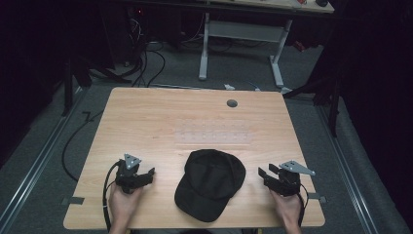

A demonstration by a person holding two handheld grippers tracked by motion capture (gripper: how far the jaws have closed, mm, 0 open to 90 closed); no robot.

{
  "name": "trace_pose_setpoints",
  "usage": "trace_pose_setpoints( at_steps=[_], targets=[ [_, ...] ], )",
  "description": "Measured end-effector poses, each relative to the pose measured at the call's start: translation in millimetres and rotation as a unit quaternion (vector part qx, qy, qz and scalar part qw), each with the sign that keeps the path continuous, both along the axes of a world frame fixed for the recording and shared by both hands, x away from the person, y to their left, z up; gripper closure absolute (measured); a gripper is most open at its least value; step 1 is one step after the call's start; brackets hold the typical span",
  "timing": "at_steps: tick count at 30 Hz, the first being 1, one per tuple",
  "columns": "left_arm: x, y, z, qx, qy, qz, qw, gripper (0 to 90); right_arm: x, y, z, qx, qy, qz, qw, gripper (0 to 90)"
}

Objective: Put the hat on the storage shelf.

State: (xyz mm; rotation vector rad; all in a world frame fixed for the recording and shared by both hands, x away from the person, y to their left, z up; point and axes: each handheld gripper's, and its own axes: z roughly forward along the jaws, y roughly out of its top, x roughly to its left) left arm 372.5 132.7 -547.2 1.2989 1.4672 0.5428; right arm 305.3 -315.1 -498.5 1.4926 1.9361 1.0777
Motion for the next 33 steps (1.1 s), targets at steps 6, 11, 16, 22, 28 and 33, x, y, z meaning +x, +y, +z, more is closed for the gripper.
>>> trace_pose_setpoints(
  at_steps=[6, 11, 16, 22, 28, 33],
  targets=[
    [0.0, 0.0, 0.0, 0.0, 0.0, 0.0, 1.0, 26.0, -8.4, 10.7, 12.1, 0.015, -0.016, 0.034, 0.9992, 47.7],
    [0.0, 0.0, 0.0, 0.0, 0.0, 0.0, 1.0, 26.0, -9.1, 19.8, 17.8, 0.019, -0.022, 0.055, 0.998, 44.6],
    [0.0, 0.1, 0.0, 0.0, 0.0, 0.0, 1.0, 26.0, -8.3, 31.7, 25.5, 0.026, -0.033, 0.074, 0.9964, 39.1],
    [0.1, -0.1, 0.0, 0.0, 0.0, 0.0, 1.0, 26.0, -0.4, 45.7, 31.8, 0.04, -0.03, 0.094, 0.9943, 36.5],
    [0.0, 0.0, 0.0, 0.0, 0.0, 0.0, 1.0, 26.0, 16.1, 62.9, 30.1, 0.035, -0.006, 0.11, 0.9932, 35.9],
    [0.1, 0.0, 0.0, 0.0, 0.0, 0.0, 1.0, 26.0, 26.7, 71.5, 29.7, 0.036, -0.003, 0.116, 0.9926, 35.2]
  ],
)
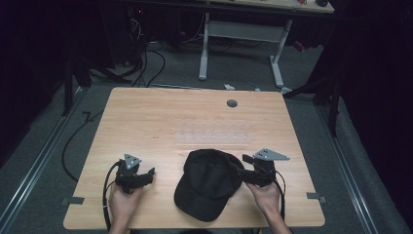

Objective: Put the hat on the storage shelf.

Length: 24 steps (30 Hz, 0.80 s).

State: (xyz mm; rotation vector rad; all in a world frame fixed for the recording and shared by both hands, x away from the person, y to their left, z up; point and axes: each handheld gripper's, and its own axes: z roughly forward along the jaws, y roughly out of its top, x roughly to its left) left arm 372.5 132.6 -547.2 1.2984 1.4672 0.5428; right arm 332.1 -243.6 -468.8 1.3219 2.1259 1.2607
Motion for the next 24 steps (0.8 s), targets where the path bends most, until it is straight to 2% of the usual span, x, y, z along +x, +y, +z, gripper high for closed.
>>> trace_pose_setpoints(
  at_steps=[10, 12, 14, 17, 18, 19, 24],
  targets=[
    [0.0, 0.0, 0.0, 0.0, 0.0, 0.0, 1.0, 26.0, 9.0, 15.2, 4.8, 0.001, 0.0, 0.017, 0.9999, 33.9],
    [0.0, 0.0, 0.0, 0.0, 0.0, 0.0, 1.0, 26.0, 12.1, 19.0, 3.3, -0.004, 0.006, 0.019, 0.9998, 33.9],
    [0.0, 0.0, 0.0, 0.0, 0.0, 0.0, 1.0, 26.0, 16.6, 22.3, -0.8, -0.007, 0.024, 0.018, 0.9995, 34.7],
    [0.0, 0.0, 0.0, 0.0, 0.0, 0.0, 1.0, 26.0, 17.7, 23.3, -2.7, -0.012, 0.03, 0.015, 0.9993, 36.5],
    [0.0, 0.0, 0.0, 0.0, 0.0, 0.0, 1.0, 26.0, 16.4, 24.1, -2.6, -0.017, 0.035, 0.01, 0.9992, 37.6],
    [0.0, 0.0, 0.0, -0.001, 0.0, 0.0, 1.0, 26.0, 11.7, 23.1, -0.8, -0.019, 0.027, 0.007, 0.9994, 40.8],
    [0.0, 0.0, 0.0, 0.0, 0.0, 0.0, 1.0, 26.0, -0.3, 19.6, 1.5, -0.022, 0.023, -0.003, 0.9995, 47.0]
  ],
)
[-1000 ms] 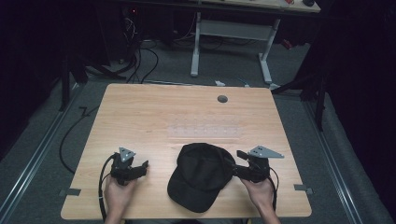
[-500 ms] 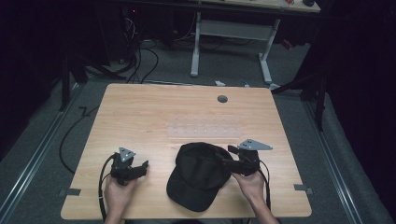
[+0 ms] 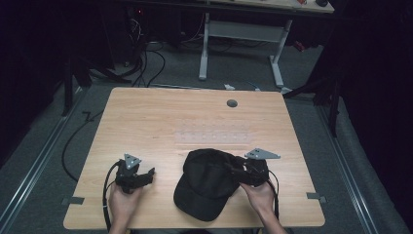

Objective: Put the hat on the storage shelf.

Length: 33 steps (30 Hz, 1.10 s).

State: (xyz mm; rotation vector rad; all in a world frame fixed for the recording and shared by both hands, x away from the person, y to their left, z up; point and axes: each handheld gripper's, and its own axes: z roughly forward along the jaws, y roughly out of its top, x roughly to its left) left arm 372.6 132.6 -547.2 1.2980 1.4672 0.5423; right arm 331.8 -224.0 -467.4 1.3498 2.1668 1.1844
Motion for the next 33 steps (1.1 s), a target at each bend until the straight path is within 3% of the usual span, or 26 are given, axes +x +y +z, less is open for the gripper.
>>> trace_pose_setpoints(
  at_steps=[3, 7, 8, 11, 16, 28, 33],
  targets=[
    [0.0, 0.1, -0.1, 0.002, 0.0, -0.001, 1.0, 26.0, -4.2, -0.6, -3.1, -0.006, 0.003, 0.002, 1.0, 53.1],
    [0.0, 0.1, -0.1, 0.002, 0.0, -0.001, 1.0, 26.0, -1.4, 2.1, -11.2, -0.001, 0.027, 0.016, 0.9995, 65.2],
    [0.0, 0.0, 0.0, 0.001, 0.0, 0.0, 1.0, 26.0, -1.4, 2.1, -11.2, -0.001, 0.027, 0.016, 0.9995, 65.2],
    [0.0, 0.1, -0.1, 0.002, 0.0, -0.001, 1.0, 26.0, -2.5, 5.5, -11.5, -0.002, 0.021, 0.018, 0.9996, 76.4],
    [0.0, 0.1, -0.1, 0.001, 0.0, -0.001, 1.0, 26.0, -3.2, 6.2, -12.7, -0.007, 0.015, 0.01, 0.9998, 83.3],
    [0.0, 0.1, -0.1, 0.002, 0.0, -0.001, 1.0, 26.0, -0.4, 8.0, -13.0, -0.018, 0.011, 0.011, 0.9997, 86.6],
    [0.0, 0.1, -0.1, 0.001, 0.0, -0.001, 1.0, 25.9, 1.1, 7.0, -12.0, -0.01, 0.01, 0.01, 0.9998, 86.9]
  ],
)
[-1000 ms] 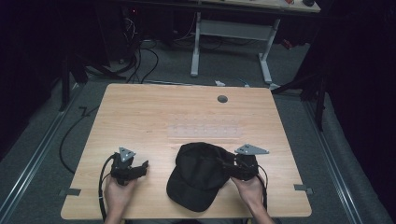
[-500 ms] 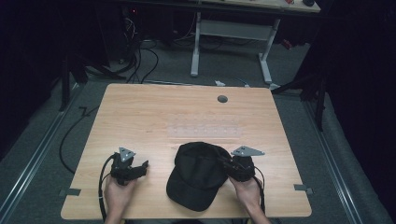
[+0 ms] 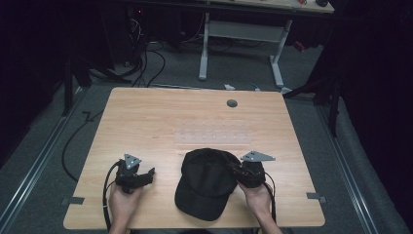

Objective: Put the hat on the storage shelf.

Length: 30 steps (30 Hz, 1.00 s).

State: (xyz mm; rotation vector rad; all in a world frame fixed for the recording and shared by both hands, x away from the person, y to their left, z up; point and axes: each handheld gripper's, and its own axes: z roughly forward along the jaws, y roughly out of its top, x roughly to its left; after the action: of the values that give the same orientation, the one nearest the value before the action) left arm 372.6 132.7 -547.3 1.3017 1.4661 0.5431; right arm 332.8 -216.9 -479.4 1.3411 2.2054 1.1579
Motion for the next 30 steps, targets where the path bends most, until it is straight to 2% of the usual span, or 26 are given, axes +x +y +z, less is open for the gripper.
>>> trace_pose_setpoints(
  at_steps=[6, 19, 25, 28, 30],
  targets=[
    [0.0, 0.0, 0.0, 0.0, 0.0, 0.0, 1.0, 25.9, 1.4, -3.0, 3.5, 0.01, -0.012, 0.01, 0.9998, 87.2],
    [0.6, -0.7, 0.0, -0.001, 0.0, -0.004, 1.0, 26.1, 1.4, -15.7, 24.5, 0.028, -0.044, 0.028, 0.9982, 87.3],
    [0.7, -0.7, 0.1, -0.001, 0.001, -0.01, 0.9999, 25.0, 0.7, -26.0, 37.4, 0.029, -0.071, 0.041, 0.9962, 87.3],
    [1.7, 0.0, 3.5, -0.008, 0.017, -0.019, 0.9996, 25.1, 0.8, -30.7, 43.9, 0.029, -0.082, 0.049, 0.995, 87.3],
    [2.7, 0.8, 7.5, -0.028, 0.033, -0.029, 0.9986, 26.3, 0.5, -33.8, 49.4, 0.031, -0.089, 0.054, 0.9941, 87.3]
  ],
)
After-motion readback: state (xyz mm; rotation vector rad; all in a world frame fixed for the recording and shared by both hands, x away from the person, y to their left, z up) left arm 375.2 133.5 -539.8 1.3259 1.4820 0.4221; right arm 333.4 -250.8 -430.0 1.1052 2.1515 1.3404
